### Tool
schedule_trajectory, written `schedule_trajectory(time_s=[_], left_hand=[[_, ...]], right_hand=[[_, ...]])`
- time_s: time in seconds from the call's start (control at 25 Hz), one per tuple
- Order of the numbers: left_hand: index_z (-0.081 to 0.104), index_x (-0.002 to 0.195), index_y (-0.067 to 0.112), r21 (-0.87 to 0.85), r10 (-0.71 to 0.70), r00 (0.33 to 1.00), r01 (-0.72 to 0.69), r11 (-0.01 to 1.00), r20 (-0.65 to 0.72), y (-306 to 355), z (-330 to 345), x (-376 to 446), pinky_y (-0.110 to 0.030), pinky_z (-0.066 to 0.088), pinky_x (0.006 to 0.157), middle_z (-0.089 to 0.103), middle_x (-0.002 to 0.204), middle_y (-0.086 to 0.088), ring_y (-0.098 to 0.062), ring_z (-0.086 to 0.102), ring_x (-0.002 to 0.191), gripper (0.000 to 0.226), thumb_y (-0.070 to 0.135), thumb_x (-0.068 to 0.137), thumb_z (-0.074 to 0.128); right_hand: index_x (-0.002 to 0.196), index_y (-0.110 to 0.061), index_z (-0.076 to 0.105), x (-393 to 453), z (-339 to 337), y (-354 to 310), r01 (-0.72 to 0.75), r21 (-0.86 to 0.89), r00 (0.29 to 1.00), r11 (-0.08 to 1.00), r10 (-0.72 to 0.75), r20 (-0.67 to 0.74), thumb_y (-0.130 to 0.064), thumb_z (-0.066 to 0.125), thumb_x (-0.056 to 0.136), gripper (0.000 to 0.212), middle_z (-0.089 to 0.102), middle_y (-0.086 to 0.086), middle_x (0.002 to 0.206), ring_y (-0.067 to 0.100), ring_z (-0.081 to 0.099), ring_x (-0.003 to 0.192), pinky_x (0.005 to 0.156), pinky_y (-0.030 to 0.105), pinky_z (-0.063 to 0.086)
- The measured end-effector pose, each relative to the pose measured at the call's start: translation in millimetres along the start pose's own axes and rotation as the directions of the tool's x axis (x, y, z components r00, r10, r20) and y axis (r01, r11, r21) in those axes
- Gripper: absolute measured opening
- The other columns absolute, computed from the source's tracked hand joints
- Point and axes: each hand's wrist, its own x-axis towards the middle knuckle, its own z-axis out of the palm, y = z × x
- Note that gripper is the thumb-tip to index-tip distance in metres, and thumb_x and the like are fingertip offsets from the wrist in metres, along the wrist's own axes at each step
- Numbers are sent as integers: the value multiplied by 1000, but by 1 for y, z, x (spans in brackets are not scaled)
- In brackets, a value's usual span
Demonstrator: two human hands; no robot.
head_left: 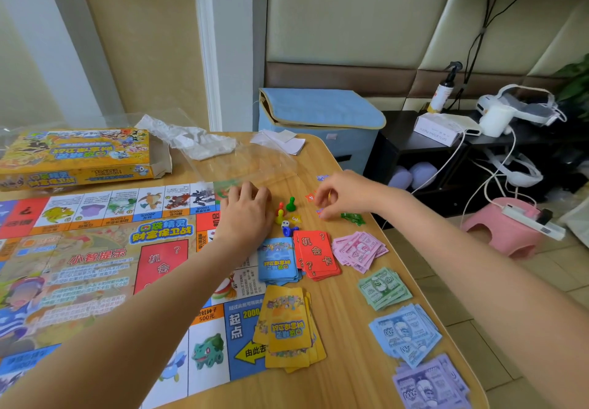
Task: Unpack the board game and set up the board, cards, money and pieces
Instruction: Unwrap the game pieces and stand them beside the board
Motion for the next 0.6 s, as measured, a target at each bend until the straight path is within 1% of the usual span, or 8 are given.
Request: schedule_trajectory(time_s=[0.08, 0.12, 0.16, 0.2, 0.32, 0.4, 0.48, 0.6], left_hand=[[42, 131, 15, 24, 13, 998, -15, 1000, 61, -1, -5, 4, -40, 31, 99, 41, 129, -10, -29, 36, 121, 36, 31, 100, 31], [44, 131, 15, 4, 20, 997, -21, 1000, 81, -3, -8, 7, -40, 31, 99, 41, 130, -10, -29, 36, 122, 36, 27, 101, 31], [47, 130, 15, -43, 24, 996, -21, 999, 89, -5, -11, 9, -40, 32, 99, 43, 130, -10, -30, 37, 121, 35, 24, 100, 31], [52, 127, 14, -104, 23, 997, -15, 994, 77, -7, -13, 10, -39, 33, 98, 45, 128, -11, -30, 38, 121, 34, 21, 100, 33], [60, 116, 11, -231, -34, 997, 16, 973, -75, -9, -11, 7, -36, 35, 92, 49, 119, -12, -29, 42, 113, 28, 13, 95, 41], [58, 113, 8, -256, -78, 992, 49, 965, -103, -6, -9, 5, -35, 42, 78, 55, 111, -13, -30, 53, 100, 25, 16, 95, 41], [55, 111, 7, -122, -39, 996, 29, 992, -81, -4, -7, 6, -32, 41, 65, 63, 103, -13, -32, 59, 89, 27, 21, 98, 36], [51, 111, 7, 70, 17, 1000, -16, 997, -17, -4, -10, 12, -32, 42, 63, 65, 97, -15, -34, 61, 86, 27, 20, 99, 31]], right_hand=[[98, -8, 68, 0, 4, -1, 14, -29, 1000, 999, -14, 13, -11, 73, 79, 20, 60, -7, 82, 2, 52, 70, 64, 7, 43], [97, -6, 69, -1, 4, 0, 12, -26, 1000, 1000, -12, 11, -9, 72, 79, 19, 64, -2, 86, 5, 55, 74, 71, 15, 47], [96, -4, 69, -1, 4, 0, 5, -17, 1000, 1000, -5, 14, -8, 72, 79, 18, 64, 0, 87, 8, 56, 77, 75, 21, 49], [95, -4, 69, -1, 3, 0, -4, -2, 1000, 1000, 4, 22, -7, 72, 79, 17, 63, 0, 84, 9, 56, 77, 74, 23, 49], [97, -4, 66, -1, 3, 1, -33, 64, 999, 997, 31, 44, -7, 72, 78, 20, 55, -7, 77, 4, 52, 69, 65, 16, 44], [98, -7, 65, 2, 3, 3, -58, 94, 997, 994, 53, 55, -8, 72, 79, 21, 54, -8, 78, 1, 50, 68, 63, 13, 42], [97, -8, 65, 4, 3, 5, -70, 104, 996, 992, 64, 66, -9, 72, 79, 19, 55, -7, 78, 0, 50, 66, 58, 10, 40], [92, -11, 65, 5, 3, 6, -62, 96, 995, 993, 55, 80, -10, 73, 79, 15, 56, -6, 77, 0, 49, 63, 50, 4, 37]])
